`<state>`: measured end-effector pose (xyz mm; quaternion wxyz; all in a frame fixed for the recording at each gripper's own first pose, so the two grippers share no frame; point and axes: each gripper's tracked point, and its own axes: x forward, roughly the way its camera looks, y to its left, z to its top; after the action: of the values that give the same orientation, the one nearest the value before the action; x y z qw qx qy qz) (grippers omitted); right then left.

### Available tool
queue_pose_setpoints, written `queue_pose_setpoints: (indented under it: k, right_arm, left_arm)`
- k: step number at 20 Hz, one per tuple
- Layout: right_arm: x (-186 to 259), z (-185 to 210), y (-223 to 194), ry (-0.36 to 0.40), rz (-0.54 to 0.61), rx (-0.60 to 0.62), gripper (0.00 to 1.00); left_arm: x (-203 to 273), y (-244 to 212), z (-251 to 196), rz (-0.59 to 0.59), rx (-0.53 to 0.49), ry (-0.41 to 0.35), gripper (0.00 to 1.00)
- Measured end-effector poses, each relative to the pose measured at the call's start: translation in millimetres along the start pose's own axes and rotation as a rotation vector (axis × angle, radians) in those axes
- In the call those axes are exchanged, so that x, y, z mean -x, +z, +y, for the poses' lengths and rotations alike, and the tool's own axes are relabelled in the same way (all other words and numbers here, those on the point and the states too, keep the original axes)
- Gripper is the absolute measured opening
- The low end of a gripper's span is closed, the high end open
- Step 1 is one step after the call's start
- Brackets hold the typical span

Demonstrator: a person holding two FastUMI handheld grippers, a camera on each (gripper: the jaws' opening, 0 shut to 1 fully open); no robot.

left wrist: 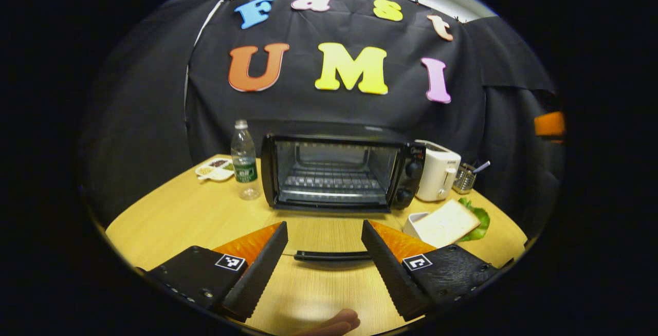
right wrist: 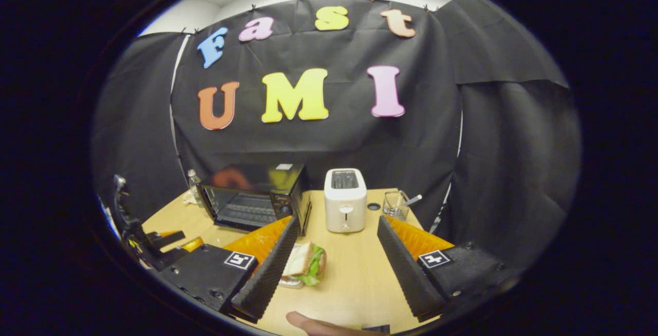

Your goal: Open the electric oven with the left hand, put the food in, and close the electric oven.

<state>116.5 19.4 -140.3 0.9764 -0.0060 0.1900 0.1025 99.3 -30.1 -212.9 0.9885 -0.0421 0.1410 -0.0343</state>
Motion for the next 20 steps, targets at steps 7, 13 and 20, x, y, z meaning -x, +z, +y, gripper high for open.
queue_pose_setpoints:
  k: [7,13,20]
  right_arm:
    - [-63,32,-66,0.195,0.331,-0.058,1.0]
    - [-100,40,-121,0.316,0.585,-0.164,0.88]
    - [-131,42,-159,0.379,0.73,-0.286,0.8]
  left_arm:
    - [73,106,33,-0.3,-0.059,0.064,0.95]
    - [98,124,37,-0.376,-0.059,0.072,0.95]
    - [99,120,46,-0.349,-0.053,0.109,0.95]
